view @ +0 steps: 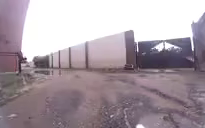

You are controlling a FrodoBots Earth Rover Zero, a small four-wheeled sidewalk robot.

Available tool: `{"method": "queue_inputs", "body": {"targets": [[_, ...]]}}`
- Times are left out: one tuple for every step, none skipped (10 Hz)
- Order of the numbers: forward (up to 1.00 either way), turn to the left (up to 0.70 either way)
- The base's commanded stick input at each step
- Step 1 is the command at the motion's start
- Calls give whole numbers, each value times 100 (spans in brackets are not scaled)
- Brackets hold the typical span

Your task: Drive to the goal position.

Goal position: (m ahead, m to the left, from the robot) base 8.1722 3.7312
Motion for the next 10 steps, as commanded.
{"method": "queue_inputs", "body": {"targets": [[70,0],[70,0],[70,0],[70,0],[70,0],[70,0],[70,0],[70,0],[70,0],[70,0]]}}
